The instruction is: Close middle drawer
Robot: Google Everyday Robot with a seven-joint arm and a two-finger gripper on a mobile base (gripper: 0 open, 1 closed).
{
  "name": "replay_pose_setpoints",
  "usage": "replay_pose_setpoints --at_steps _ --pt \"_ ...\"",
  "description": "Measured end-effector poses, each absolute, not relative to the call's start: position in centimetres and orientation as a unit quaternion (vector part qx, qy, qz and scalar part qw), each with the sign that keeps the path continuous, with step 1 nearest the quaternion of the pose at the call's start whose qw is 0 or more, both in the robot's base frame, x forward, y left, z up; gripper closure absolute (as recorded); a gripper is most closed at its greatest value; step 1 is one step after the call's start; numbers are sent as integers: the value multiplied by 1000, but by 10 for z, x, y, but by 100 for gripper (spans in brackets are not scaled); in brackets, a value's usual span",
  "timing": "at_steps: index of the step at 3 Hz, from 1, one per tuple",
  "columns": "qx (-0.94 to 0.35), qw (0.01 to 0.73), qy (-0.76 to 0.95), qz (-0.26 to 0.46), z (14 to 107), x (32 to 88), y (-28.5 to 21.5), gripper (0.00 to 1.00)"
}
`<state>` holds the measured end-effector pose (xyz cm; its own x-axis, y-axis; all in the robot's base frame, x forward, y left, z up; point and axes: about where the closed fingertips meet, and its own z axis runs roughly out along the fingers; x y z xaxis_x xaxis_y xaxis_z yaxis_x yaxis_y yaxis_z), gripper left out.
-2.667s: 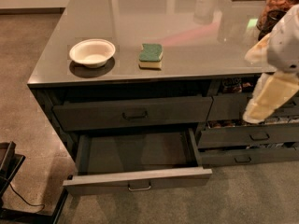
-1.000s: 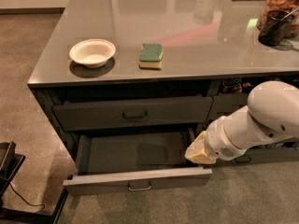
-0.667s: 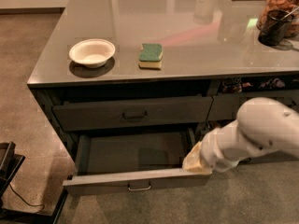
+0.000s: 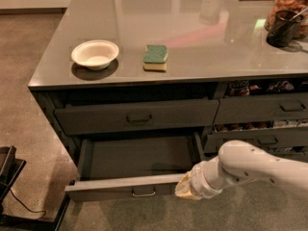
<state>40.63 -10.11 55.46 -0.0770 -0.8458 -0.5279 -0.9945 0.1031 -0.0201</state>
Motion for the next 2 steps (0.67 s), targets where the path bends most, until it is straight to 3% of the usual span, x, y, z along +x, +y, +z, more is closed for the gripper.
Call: replay_pose_setpoints --at_steps 2 --pt "-623 195 716 249 454 398 -82 100"
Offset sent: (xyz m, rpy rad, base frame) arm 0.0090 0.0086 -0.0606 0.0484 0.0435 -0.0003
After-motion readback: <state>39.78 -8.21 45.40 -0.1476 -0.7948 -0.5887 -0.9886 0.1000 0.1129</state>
